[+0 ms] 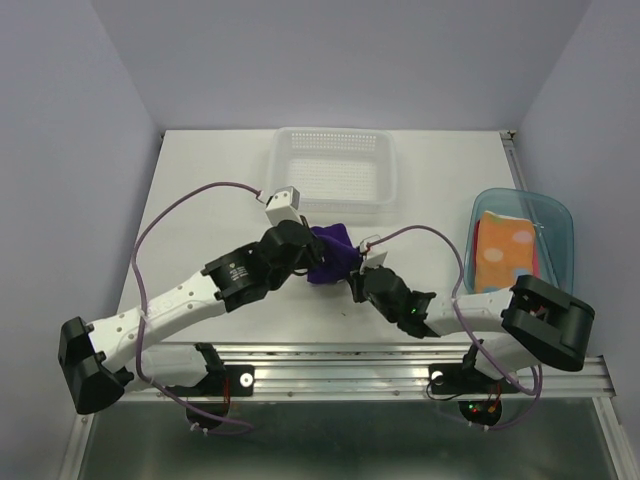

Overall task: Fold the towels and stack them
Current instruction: Flatten out the crumpled towel

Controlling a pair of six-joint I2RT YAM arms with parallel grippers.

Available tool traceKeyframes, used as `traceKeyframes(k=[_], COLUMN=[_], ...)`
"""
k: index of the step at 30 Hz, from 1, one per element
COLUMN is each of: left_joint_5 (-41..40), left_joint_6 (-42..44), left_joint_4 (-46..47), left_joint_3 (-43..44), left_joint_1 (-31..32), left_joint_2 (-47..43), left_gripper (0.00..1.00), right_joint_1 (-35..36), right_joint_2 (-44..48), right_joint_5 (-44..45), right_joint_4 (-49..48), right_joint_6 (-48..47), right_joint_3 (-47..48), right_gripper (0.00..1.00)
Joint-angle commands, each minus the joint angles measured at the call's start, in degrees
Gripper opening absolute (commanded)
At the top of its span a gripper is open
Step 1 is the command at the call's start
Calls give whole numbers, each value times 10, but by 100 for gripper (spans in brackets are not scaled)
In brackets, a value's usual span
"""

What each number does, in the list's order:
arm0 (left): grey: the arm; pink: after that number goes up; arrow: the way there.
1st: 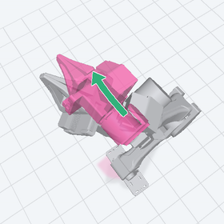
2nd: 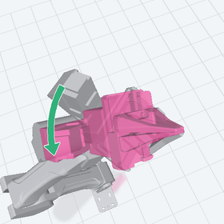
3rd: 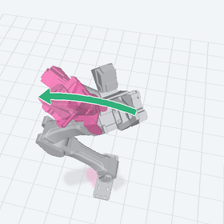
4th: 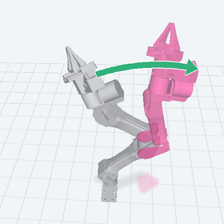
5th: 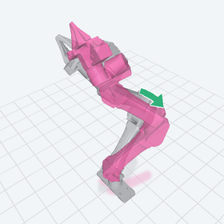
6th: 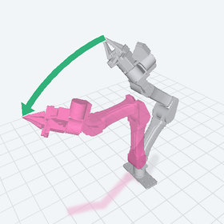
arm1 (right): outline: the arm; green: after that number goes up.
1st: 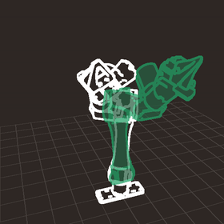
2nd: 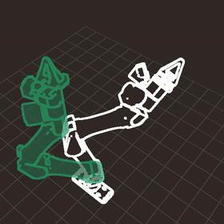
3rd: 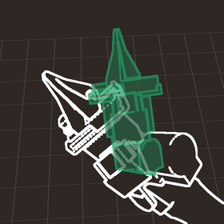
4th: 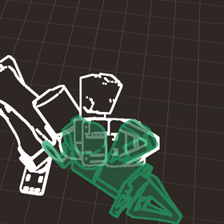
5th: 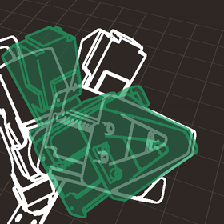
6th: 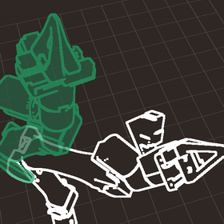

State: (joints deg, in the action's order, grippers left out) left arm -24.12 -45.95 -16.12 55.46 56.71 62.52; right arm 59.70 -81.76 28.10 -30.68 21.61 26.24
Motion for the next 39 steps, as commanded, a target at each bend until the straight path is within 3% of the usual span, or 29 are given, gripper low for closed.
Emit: traceKeyframes(k=[1,8,13,18,22,28,32,35,39], left_joint_5=[-32,-30,7,56,84,-19,-189,-224,-140], left_joint_6=[-1,25,60,97,126,116,66,43,23], left_joint_4=[7,20,75,82,88,61,19,-18,24], left_joint_3=[5,3,12,74,112,129,127,120,18], left_joint_1=[-9,-20,-20,-20,-20,-20,-21,-44,-98], left_joint_2=[-33,-106,-172,-198,-200,-175,-128,-98,-87], left_gripper=[0,0,0,0,0,0,0,0,0], right_joint_1=[4,4,4,4,4,4,-7,-65,-103], right_joint_2=[29,142,212,230,219,191,155,119,80], right_joint_5=[26,-14,-122,-315,-368,-174,-74,-135,-216], right_joint_4=[27,279,394,512,576,592,563,541,492], right_joint_6=[-1,-16,-120,-210,-252,-249,-231,-179,-120], right_joint_3=[29,135,262,425,523,519,448,393,298], right_gripper=[4,2,1,1,1,1,1,2,2])
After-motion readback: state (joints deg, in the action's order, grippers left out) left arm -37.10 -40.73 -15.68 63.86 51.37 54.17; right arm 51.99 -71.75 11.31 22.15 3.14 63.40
